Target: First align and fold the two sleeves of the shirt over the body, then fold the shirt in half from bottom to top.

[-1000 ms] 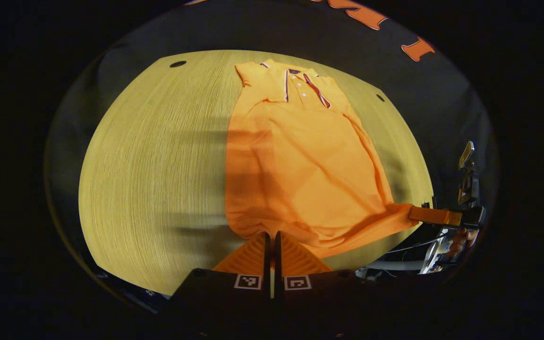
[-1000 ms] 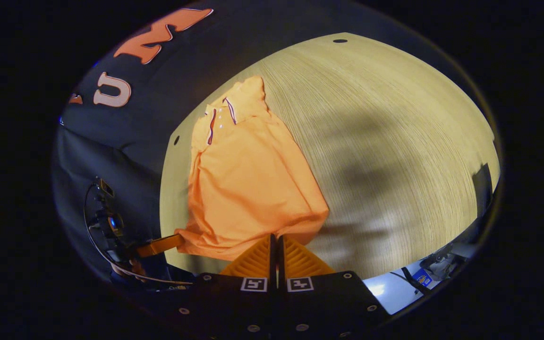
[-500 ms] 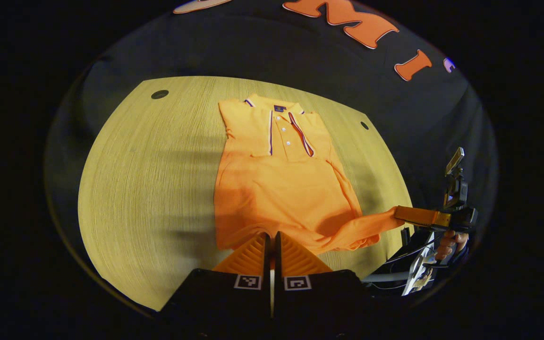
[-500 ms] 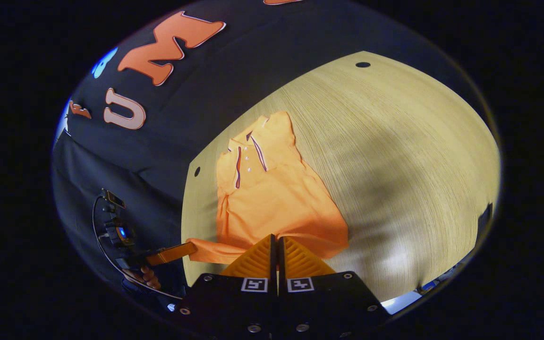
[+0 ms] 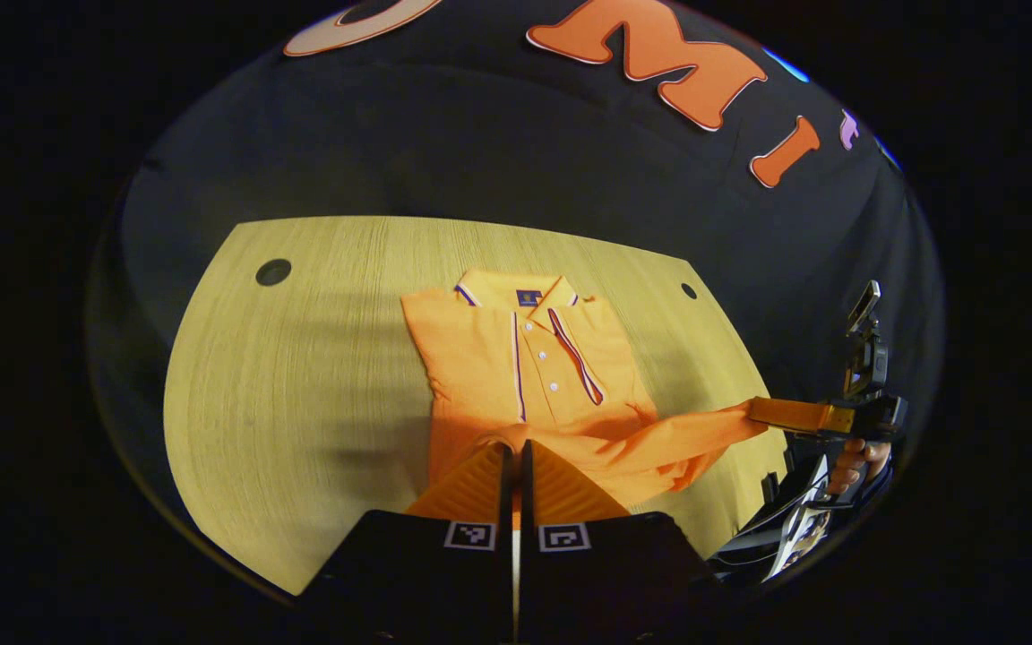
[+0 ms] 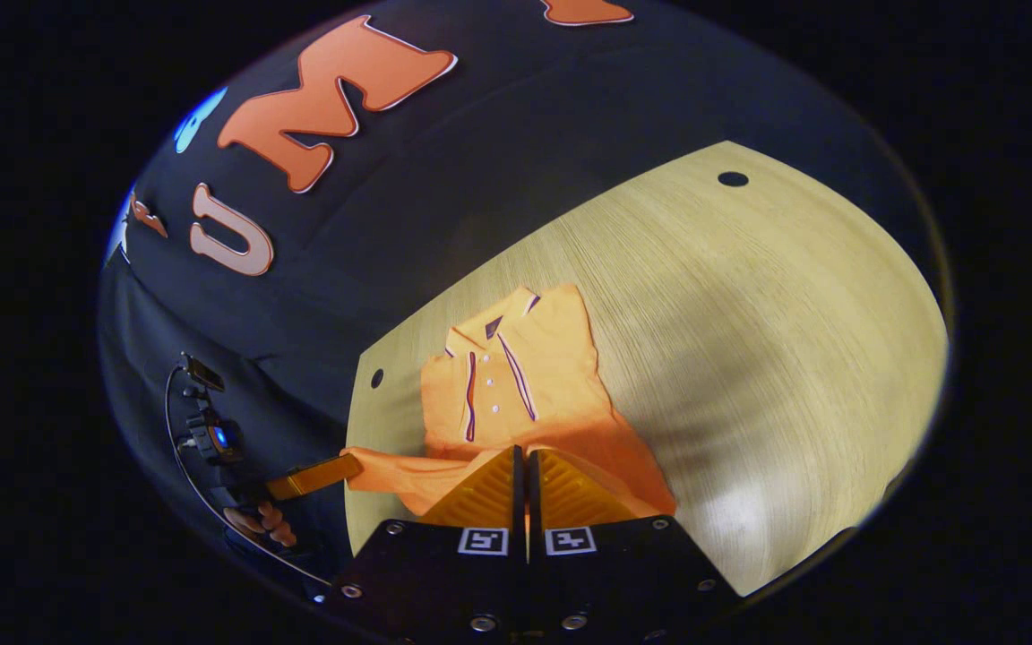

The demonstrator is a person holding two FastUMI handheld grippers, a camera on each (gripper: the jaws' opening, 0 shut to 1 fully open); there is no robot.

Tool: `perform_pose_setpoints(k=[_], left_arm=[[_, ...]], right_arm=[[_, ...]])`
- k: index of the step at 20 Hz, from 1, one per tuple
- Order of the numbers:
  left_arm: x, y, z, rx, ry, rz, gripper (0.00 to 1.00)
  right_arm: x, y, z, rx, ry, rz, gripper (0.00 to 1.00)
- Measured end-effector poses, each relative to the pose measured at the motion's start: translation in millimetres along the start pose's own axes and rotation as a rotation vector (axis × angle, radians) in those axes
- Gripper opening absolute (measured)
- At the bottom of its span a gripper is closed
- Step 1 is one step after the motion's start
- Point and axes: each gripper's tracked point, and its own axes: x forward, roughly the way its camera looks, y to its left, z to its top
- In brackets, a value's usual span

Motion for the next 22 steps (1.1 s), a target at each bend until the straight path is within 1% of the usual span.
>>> perform_pose_setpoints(k=[4, 6, 8, 10, 13, 15, 16, 18, 20, 21, 22], left_arm=[[19.1, 13.3, 42.8, 0.012, -0.04, 0.028, 0.03], [33.1, 17.6, 62.9, 0.017, -0.068, 0.045, 0.03], [48.1, 18.6, 76.5, -0.023, -0.074, 0.048, 0.03], [61.3, 32.2, 93.4, -0.045, -0.1, 0.087, 0.03], [86.2, 54.1, 107.8, -0.081, -0.104, 0.14, 0.03], [101.3, 68.0, 120.4, -0.087, -0.116, 0.176, 0.03], [107.8, 76.3, 125.9, -0.075, -0.121, 0.204, 0.03], [117.6, 93.4, 132.4, -0.034, -0.114, 0.267, 0.03], [124.5, 90.9, 131.1, -0.003, -0.1, 0.266, 0.04], [127.6, 92.6, 131.5, 0.011, -0.09, 0.282, 0.05], [125.8, 92.0, 133.1, 0.024, -0.078, 0.291, 0.07]], right_arm=[[22.4, 4.2, 44.9, -0.017, -0.028, -0.002, 0.01], [40.0, 6.2, 62.3, -0.031, -0.015, 0.014, 0.01], [61.1, 8.4, 77.6, -0.041, 0.004, 0.032, 0.01], [84.3, 7.5, 91.1, -0.061, 0.023, 0.04, 0.01], [120.2, 7.7, 111.4, -0.085, 0.051, 0.045, 0.01], [143.1, 2.4, 126.0, -0.114, 0.054, 0.024, 0.01], [153.1, -2.1, 134.1, -0.118, 0.04, -0.002, 0.01], [172.1, -12.3, 146.9, -0.098, 0.027, -0.047, 0.01], [178.4, -10.3, 145.0, -0.023, 0.065, -0.014, 0.01], [179.5, -11.4, 142.9, 0.007, 0.085, -0.014, 0.01], [181.4, -13.9, 144.6, 0.012, 0.084, -0.011, 0.01]])
